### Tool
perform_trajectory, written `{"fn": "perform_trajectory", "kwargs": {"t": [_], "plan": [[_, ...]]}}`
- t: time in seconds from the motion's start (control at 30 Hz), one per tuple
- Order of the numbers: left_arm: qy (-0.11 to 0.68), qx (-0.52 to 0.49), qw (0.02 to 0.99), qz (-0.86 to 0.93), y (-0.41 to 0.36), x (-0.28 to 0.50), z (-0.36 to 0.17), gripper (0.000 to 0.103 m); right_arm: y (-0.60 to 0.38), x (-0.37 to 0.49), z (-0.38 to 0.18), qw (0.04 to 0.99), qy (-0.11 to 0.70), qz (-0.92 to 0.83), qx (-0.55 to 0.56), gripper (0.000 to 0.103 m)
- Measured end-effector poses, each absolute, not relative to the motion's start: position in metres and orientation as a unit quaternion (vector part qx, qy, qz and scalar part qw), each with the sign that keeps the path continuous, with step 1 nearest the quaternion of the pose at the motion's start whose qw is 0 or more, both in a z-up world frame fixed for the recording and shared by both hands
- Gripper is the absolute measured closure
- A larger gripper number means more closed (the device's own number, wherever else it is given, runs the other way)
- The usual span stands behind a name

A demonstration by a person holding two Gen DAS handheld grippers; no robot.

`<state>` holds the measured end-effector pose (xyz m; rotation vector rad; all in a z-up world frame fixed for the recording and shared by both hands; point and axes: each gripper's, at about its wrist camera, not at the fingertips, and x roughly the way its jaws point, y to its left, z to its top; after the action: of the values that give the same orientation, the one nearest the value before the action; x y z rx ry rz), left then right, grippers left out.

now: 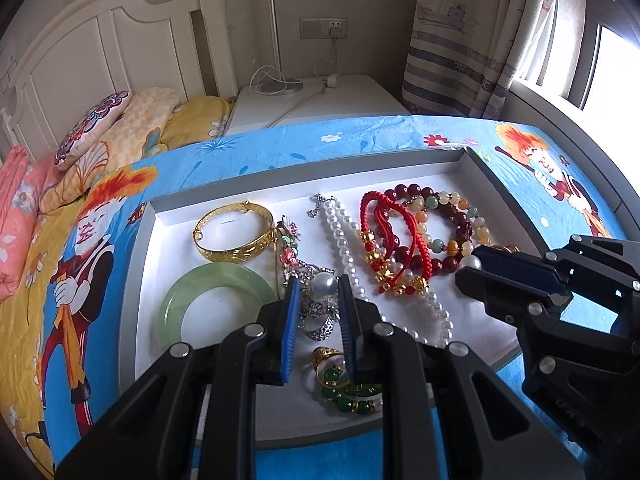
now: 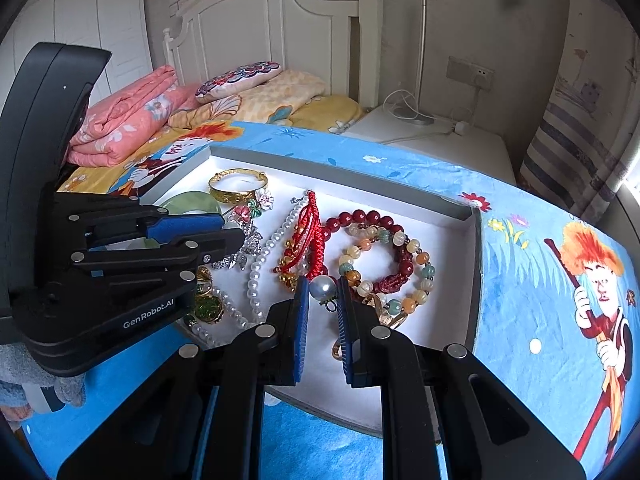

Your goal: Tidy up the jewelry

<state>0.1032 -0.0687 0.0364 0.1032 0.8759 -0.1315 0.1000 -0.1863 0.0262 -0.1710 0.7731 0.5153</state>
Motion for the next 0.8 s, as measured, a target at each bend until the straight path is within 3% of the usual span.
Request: {"fn": "perform_trajectory", "kwargs": {"t": [0.17, 0.23, 0.27, 0.37, 0.4, 0.5, 0.57, 0.67, 0.8], "plan": [[0.418, 0.044, 0.905, -0.067, -0.069, 0.103, 0.039, 0.081, -0.186, 0.096, 0.031, 0.895, 0.355, 0.258, -0.077, 0.087], [0.412, 0.041, 0.908, -0.064, -0.068, 0.101, 0.042, 0.056, -0.187, 0.096, 0.033, 0.896, 0.354, 0.259, -0.072, 0.082], [0.403, 0.037, 0.912, -0.059, -0.066, 0.100, 0.045, 0.039, -0.188, 0.095, 0.035, 0.898, 0.350, 0.257, -0.069, 0.074], [0.380, 0.022, 0.924, -0.042, -0.059, 0.094, 0.057, 0.020, -0.196, 0.093, 0.043, 0.908, 0.334, 0.245, -0.055, 0.053], [0.373, 0.015, 0.927, -0.040, -0.055, 0.093, 0.061, 0.014, -0.200, 0.092, 0.048, 0.912, 0.326, 0.244, -0.047, 0.052], [0.346, 0.008, 0.938, -0.018, -0.045, 0.085, 0.077, 0.007, -0.211, 0.088, 0.064, 0.925, 0.302, 0.231, -0.026, 0.043], [0.330, 0.011, 0.944, -0.010, -0.040, 0.077, 0.088, 0.003, -0.218, 0.082, 0.077, 0.933, 0.281, 0.225, -0.010, 0.025], [0.314, 0.028, 0.949, 0.006, -0.036, 0.064, 0.102, 0.003, -0.223, 0.073, 0.093, 0.943, 0.256, 0.214, 0.000, 0.017], [0.309, 0.045, 0.950, 0.026, -0.032, 0.045, 0.110, 0.003, -0.218, 0.061, 0.099, 0.949, 0.257, 0.183, -0.008, 0.017]]}}
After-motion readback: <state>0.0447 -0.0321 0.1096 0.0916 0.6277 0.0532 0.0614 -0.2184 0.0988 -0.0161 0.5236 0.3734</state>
